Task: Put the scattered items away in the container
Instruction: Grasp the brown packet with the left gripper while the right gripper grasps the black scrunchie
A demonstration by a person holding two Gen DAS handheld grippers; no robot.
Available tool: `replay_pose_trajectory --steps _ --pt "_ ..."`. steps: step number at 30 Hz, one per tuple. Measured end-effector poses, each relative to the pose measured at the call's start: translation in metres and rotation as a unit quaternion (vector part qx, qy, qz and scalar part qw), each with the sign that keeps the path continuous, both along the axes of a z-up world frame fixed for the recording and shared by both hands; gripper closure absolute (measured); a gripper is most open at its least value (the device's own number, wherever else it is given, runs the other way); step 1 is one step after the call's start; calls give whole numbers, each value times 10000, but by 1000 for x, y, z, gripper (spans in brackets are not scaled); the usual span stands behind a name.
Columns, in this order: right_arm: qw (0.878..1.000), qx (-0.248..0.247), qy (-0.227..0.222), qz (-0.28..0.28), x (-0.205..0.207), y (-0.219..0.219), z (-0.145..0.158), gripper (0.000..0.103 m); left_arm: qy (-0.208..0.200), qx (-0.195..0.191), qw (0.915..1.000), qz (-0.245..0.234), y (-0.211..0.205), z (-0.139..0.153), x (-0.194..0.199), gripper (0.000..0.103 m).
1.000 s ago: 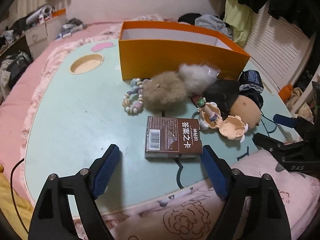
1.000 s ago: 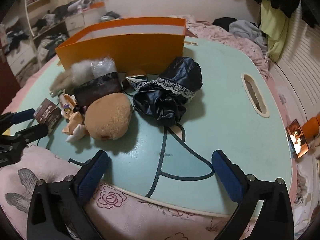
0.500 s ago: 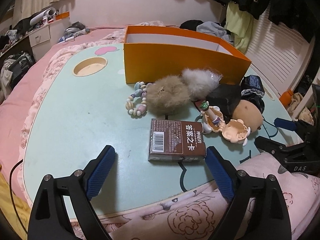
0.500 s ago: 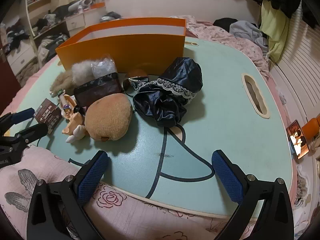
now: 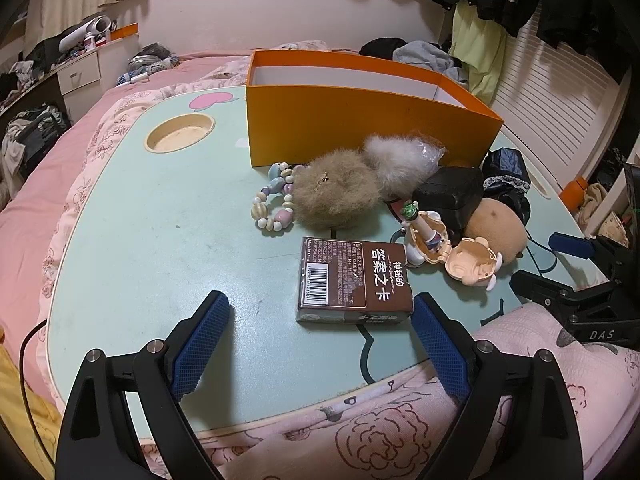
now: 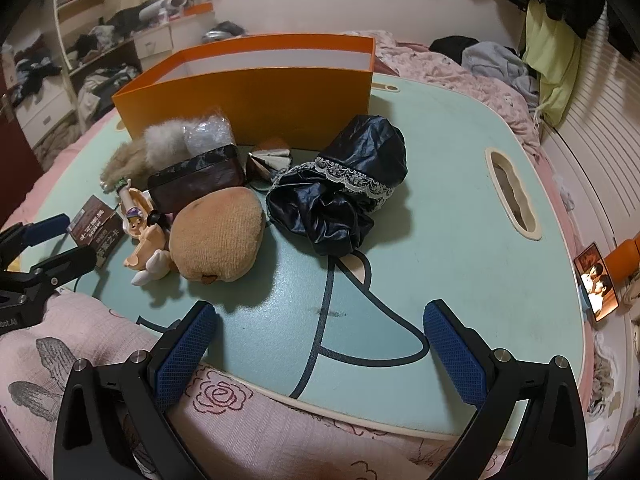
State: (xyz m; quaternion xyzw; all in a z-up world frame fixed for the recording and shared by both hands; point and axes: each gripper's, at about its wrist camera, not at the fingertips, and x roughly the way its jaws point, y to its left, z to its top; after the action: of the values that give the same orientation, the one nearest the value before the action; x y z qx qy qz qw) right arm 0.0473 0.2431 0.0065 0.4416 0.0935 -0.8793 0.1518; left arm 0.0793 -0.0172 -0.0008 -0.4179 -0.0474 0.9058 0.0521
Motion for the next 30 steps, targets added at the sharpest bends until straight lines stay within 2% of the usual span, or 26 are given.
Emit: replay_pose_trajectory --steps 16,20,23,26,30 --pt "10000 -6 -7 87 -2 0 -1 0 -48 -49 10000 55 -1 -1 -1 9" --pt "10000 -44 41 43 -2 -2 -1 0 39 122 9999 81 -5 1 1 9" --pt "9999 -106 99 -26 -1 -1 -2 0 264 310 9992 2 -9 8 6 9" --pt "9997 -171 146 -81 0 1 -2 0 487 320 9982 -124 -8 16 9 9" --pt "9994 -266 183 -121 1 5 -1 0 375 253 9987 -221 -4 17 1 9"
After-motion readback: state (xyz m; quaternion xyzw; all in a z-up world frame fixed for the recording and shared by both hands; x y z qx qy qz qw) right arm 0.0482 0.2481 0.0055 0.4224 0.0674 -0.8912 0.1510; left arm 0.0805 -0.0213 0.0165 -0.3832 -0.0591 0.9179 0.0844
